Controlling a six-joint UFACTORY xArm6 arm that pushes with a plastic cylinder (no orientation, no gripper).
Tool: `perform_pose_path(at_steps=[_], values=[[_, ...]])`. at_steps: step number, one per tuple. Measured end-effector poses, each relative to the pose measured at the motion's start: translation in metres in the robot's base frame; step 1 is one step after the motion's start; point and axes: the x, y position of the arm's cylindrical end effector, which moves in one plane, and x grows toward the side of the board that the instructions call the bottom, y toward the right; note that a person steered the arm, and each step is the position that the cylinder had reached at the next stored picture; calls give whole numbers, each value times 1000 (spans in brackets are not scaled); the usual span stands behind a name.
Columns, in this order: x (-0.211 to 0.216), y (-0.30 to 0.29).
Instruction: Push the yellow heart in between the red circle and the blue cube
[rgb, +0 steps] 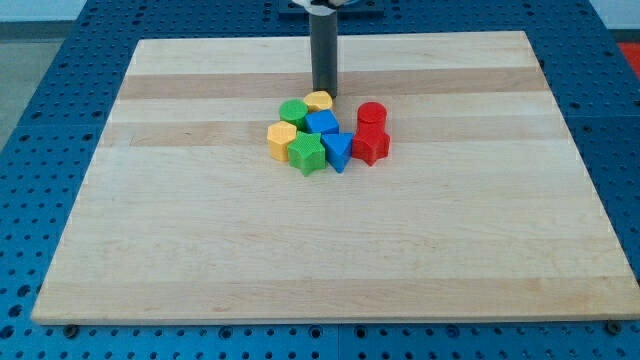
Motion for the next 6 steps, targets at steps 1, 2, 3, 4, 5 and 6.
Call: perform_pose_path(at_steps=[1,2,3,4,5,6], values=[[-10,-3],[-34,-10],[-36,-38],[-25,-66],[-15,-84],[-4,-88]])
